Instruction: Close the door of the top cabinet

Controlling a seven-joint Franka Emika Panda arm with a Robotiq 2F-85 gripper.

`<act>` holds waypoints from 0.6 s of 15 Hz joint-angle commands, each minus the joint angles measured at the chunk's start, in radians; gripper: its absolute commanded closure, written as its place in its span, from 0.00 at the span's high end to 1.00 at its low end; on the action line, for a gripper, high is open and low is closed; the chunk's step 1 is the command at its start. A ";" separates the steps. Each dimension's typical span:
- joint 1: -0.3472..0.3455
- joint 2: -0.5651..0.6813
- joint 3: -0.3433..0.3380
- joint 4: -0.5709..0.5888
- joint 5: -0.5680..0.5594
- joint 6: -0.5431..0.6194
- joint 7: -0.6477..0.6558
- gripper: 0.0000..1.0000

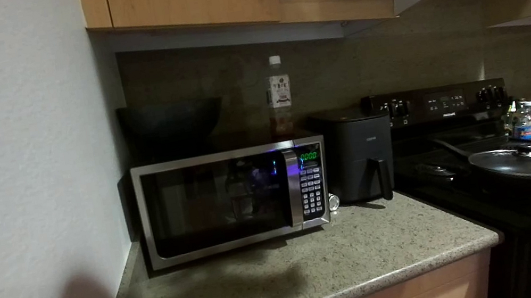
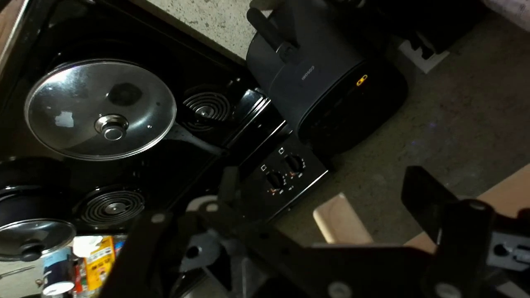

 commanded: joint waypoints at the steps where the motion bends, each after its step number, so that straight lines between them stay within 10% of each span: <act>1: 0.090 0.016 -0.040 0.024 0.033 -0.062 -0.159 0.73; 3: 0.123 0.013 -0.052 0.031 0.038 -0.095 -0.247 0.59; 9: 0.187 0.014 -0.058 0.076 0.033 -0.269 -0.486 1.00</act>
